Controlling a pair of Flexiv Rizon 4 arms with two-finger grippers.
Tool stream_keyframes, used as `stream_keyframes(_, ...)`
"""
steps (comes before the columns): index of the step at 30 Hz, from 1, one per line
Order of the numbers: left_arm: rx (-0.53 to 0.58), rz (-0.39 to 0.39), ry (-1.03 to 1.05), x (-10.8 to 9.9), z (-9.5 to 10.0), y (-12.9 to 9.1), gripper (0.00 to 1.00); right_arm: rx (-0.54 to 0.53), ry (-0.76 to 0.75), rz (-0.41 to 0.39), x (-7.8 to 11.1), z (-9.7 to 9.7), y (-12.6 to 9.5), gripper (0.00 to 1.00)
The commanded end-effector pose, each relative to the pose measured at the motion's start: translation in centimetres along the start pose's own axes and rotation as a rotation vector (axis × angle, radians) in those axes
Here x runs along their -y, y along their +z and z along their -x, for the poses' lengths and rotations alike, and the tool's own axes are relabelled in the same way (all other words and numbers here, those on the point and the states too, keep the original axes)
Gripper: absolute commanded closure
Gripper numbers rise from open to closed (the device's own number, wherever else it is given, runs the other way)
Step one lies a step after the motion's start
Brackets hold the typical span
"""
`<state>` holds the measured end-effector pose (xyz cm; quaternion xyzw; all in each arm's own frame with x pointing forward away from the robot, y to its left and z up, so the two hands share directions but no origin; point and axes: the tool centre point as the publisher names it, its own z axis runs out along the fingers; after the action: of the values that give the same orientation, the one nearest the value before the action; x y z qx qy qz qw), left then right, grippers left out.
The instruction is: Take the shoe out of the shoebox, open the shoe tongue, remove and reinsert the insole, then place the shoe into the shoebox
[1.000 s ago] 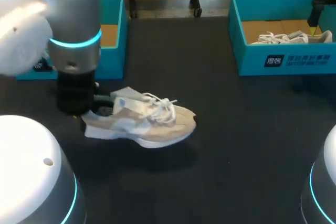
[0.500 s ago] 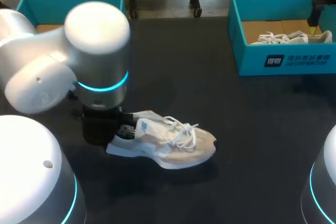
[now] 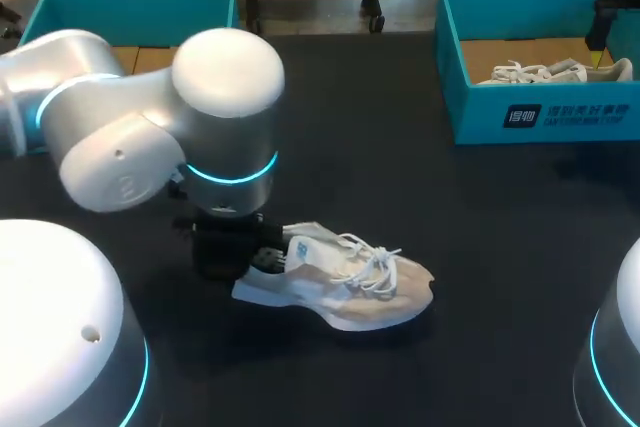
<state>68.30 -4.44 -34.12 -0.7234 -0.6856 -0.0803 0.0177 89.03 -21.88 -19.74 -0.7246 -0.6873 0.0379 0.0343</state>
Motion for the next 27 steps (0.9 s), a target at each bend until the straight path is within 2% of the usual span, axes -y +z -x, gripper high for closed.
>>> stream_keyframes(1, -0.018, 0.000, 0.001, -0.4, 1.8, 0.8, 1.00, 0.001, 0.000, 0.001, 0.1, 0.0, 0.0, 0.00)
stream_keyframes(8, -0.009, -0.015, 0.003, -1.1, 3.6, 2.1, 1.00, 0.001, 0.000, 0.001, 0.1, 0.0, 0.0, 0.00)
stream_keyframes(14, 0.005, -0.019, 0.010, -0.9, 4.8, 2.6, 1.00, 0.001, 0.000, 0.001, 0.1, 0.0, 0.0, 0.00)
stream_keyframes(27, -0.007, -0.007, 0.028, -0.4, 6.4, 4.2, 1.00, 0.001, 0.000, 0.001, 0.1, 0.0, 0.0, 0.00)
